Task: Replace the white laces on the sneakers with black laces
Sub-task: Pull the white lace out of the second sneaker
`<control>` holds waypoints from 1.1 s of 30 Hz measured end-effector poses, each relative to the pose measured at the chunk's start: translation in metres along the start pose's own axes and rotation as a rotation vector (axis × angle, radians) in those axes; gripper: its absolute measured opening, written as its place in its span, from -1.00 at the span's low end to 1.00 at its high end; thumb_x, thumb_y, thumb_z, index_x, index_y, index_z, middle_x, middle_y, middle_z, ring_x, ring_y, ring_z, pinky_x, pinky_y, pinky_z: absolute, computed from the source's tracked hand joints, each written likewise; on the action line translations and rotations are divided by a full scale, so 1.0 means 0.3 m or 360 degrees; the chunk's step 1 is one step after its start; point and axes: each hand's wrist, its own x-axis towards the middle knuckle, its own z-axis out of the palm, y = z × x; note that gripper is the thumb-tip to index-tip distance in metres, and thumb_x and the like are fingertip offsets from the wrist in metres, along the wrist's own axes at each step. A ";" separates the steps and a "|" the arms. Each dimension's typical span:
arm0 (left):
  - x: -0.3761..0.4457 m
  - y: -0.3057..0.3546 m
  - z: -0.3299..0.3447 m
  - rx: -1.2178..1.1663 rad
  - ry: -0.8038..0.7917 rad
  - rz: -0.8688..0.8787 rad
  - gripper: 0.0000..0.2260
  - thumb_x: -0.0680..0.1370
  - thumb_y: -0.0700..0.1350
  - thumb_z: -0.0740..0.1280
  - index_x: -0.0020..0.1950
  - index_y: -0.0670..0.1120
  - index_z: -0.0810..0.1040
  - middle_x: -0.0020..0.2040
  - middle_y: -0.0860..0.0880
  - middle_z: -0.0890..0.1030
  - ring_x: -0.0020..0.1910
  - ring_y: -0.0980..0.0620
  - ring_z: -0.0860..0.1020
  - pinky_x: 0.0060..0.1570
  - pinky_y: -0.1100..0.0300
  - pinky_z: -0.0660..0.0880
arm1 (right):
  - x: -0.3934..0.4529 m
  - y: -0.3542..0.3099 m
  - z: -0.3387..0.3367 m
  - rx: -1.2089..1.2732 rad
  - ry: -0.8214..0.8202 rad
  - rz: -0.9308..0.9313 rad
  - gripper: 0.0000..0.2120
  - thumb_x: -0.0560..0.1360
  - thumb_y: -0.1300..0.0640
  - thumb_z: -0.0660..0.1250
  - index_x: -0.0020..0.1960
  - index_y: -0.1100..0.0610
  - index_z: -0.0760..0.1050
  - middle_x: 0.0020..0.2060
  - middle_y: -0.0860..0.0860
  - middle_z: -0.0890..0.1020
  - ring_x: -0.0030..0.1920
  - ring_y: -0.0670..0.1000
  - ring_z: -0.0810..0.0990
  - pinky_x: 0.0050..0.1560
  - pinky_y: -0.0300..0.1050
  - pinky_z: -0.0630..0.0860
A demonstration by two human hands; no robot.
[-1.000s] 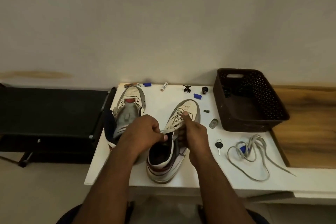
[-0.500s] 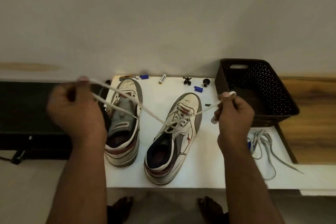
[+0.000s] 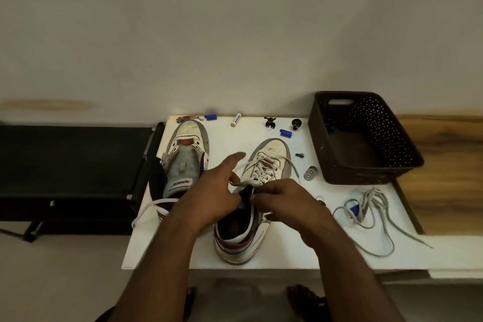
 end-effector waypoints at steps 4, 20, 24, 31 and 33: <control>0.012 -0.003 0.004 0.0129 0.0086 0.0066 0.00 0.40 -0.27 0.47 0.51 0.36 -0.10 0.34 -0.03 0.33 0.24 0.04 0.43 0.15 0.19 0.42 | 0.004 -0.011 0.050 -0.0163 0.0227 -0.0049 -0.82 0.41 0.02 0.46 -0.06 0.10 0.64 -0.20 0.02 0.68 -0.16 -0.04 0.63 -0.15 -0.16 0.53; 0.032 0.008 0.064 0.0010 0.0476 0.0014 -0.12 0.43 -0.23 0.44 0.50 0.32 0.00 0.33 -0.07 0.29 0.28 -0.07 0.43 0.15 0.22 0.40 | 0.076 0.012 0.077 -0.0501 0.0528 -0.0331 -0.76 0.54 0.19 0.19 0.03 0.13 0.63 -0.05 0.07 0.67 -0.02 0.08 0.60 -0.02 -0.14 0.49; 0.023 0.005 0.064 -0.0005 0.0595 -0.0072 -0.19 0.38 -0.29 0.46 0.44 0.22 0.13 0.33 -0.07 0.29 0.26 -0.04 0.43 0.05 0.25 0.44 | 0.082 0.025 0.039 -0.0315 0.0563 -0.0222 -0.75 0.57 0.21 0.20 0.14 0.15 0.60 0.04 0.08 0.65 0.06 0.06 0.58 0.04 -0.15 0.48; 0.019 0.038 0.096 0.0326 0.0739 0.0059 -0.39 0.48 -0.09 0.39 0.44 0.09 0.17 0.16 -0.07 0.55 0.08 -0.05 0.58 0.02 0.03 0.58 | 0.075 0.007 0.063 -0.0183 0.0469 -0.0322 -0.73 0.53 0.13 0.27 0.22 0.02 0.53 0.04 -0.03 0.64 -0.01 -0.04 0.59 -0.03 -0.24 0.53; 0.029 0.044 0.085 0.0306 0.0660 0.0065 -0.30 0.48 -0.14 0.38 0.49 0.16 0.08 0.16 -0.06 0.59 0.09 -0.05 0.59 0.04 -0.03 0.57 | 0.085 0.009 0.067 -0.0131 0.0512 -0.0333 -0.73 0.52 0.10 0.32 0.22 0.02 0.52 -0.01 -0.03 0.66 -0.07 -0.09 0.61 -0.07 -0.29 0.53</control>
